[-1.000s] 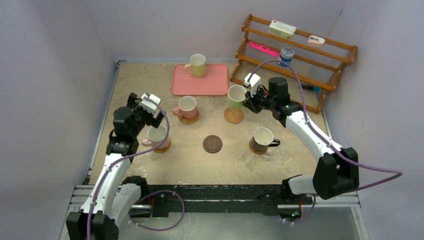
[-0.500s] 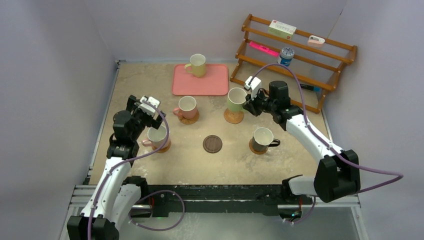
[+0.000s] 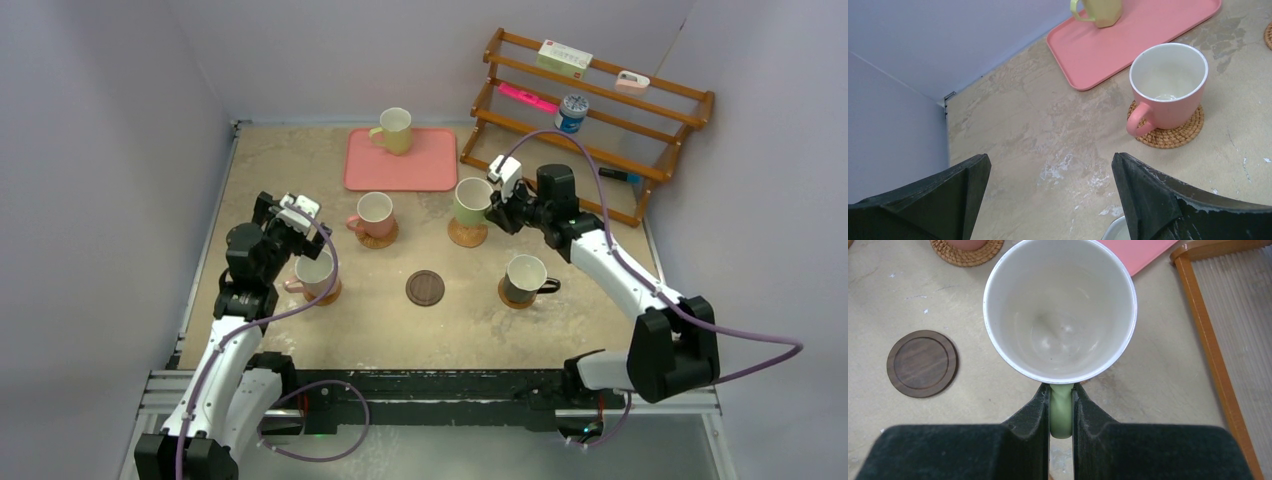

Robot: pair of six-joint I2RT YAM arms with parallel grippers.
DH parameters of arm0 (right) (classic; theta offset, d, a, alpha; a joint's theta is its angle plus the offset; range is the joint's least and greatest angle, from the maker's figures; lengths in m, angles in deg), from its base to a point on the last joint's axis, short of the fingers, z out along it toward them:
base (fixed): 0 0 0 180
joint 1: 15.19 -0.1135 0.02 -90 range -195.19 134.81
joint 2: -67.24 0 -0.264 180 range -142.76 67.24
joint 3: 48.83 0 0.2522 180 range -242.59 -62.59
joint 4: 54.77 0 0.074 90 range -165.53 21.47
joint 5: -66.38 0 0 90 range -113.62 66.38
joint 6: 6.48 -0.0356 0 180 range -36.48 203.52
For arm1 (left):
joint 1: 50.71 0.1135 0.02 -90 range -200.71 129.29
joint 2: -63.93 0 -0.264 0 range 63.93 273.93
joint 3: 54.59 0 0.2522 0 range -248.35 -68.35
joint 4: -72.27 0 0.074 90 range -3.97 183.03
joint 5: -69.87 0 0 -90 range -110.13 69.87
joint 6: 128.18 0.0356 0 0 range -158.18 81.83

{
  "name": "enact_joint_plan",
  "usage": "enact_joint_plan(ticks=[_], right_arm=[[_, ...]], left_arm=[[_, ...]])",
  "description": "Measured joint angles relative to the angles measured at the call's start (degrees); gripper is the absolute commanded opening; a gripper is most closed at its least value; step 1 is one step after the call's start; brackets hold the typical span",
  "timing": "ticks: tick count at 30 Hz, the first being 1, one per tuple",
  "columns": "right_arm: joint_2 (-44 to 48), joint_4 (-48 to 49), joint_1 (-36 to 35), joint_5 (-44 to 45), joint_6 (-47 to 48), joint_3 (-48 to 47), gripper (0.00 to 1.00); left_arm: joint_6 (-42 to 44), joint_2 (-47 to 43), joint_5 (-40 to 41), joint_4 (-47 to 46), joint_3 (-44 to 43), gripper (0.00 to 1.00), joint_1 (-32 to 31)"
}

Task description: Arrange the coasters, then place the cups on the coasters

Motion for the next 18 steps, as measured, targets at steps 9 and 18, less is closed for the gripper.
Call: enact_joint_plan(ticks=[9,18], right_arm=[[-2.19,2.47,0.0,0.02,0.04,1.36,0.0],[-2.4,4.94,0.0,-0.02,0.13,3.98,0.0]], left_arm=[[0.0,-0.02,-0.04,0.0,0.0,1.0,0.0],[0.02,-0.02,-0.17,0.0,0.0,1.0,0.0]])
